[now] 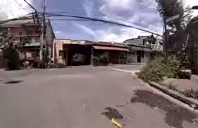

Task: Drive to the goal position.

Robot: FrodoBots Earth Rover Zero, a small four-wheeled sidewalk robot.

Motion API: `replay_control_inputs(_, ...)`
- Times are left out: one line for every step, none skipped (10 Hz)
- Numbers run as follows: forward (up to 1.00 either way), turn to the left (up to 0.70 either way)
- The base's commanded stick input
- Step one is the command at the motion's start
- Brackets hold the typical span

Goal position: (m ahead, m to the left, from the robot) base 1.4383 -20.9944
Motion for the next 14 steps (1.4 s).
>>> replay_control_inputs(1.0,0.0)
replay_control_inputs(1.0,0.0)
replay_control_inputs(1.0,0.0)
replay_control_inputs(1.0,0.0)
replay_control_inputs(1.0,-0.13)
replay_control_inputs(1.0,-0.36)
replay_control_inputs(1.0,-0.4)
replay_control_inputs(1.0,-0.4)
replay_control_inputs(1.0,-0.4)
replay_control_inputs(1.0,-0.4)
replay_control_inputs(1.0,-0.33)
replay_control_inputs(1.0,-0.21)
replay_control_inputs(1.0,0.0)
replay_control_inputs(1.0,0.0)
